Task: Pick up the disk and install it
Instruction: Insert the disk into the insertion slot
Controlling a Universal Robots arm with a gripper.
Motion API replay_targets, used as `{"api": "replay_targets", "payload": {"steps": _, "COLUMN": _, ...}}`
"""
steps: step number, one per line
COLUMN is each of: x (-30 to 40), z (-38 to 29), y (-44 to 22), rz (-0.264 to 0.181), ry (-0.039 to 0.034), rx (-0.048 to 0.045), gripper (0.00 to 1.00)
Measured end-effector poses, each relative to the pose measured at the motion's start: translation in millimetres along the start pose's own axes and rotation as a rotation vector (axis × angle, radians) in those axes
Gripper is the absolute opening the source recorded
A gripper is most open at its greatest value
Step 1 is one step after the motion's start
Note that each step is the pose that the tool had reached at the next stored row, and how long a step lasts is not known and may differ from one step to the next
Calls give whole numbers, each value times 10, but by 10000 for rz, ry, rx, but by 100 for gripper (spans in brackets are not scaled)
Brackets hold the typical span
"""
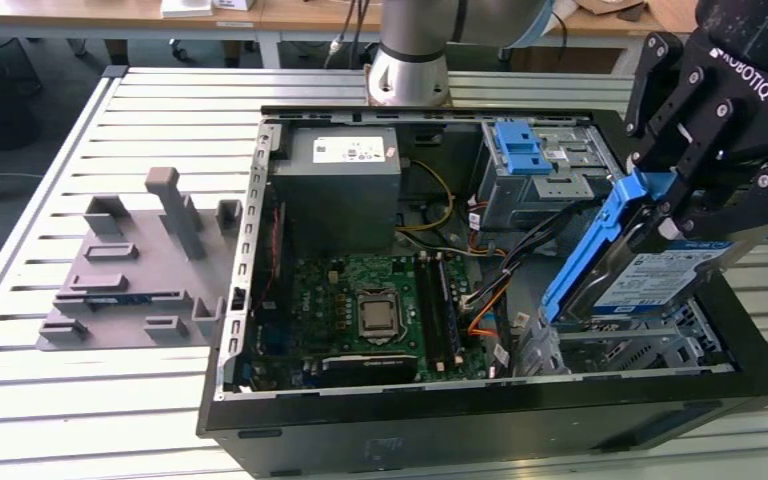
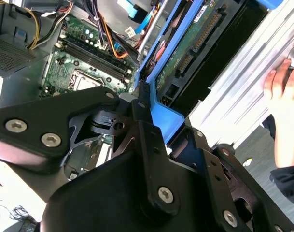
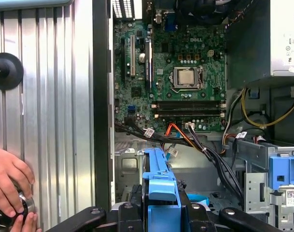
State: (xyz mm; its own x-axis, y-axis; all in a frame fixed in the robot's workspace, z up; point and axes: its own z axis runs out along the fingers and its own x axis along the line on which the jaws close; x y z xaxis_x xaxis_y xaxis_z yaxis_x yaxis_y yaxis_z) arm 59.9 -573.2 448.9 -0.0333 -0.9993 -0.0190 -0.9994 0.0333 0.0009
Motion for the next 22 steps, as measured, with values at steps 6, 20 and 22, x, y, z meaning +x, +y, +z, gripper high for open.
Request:
{"api": "replay_targets", "payload": {"steps": 6, "x": -1, "z": 27, "y": -40, "rz": 0, "ry": -1, "rx": 0, "gripper": 36}}
{"api": "replay_targets", "payload": {"steps": 20, "x": -1, "z": 75, "y": -77, "rz": 0, "ry": 0, "rx": 0, "gripper": 36}}
{"api": "replay_targets", "payload": {"steps": 22, "x": -1, "z": 80, "y": -82, "rz": 0, "ry": -1, "rx": 0, "gripper": 36}}
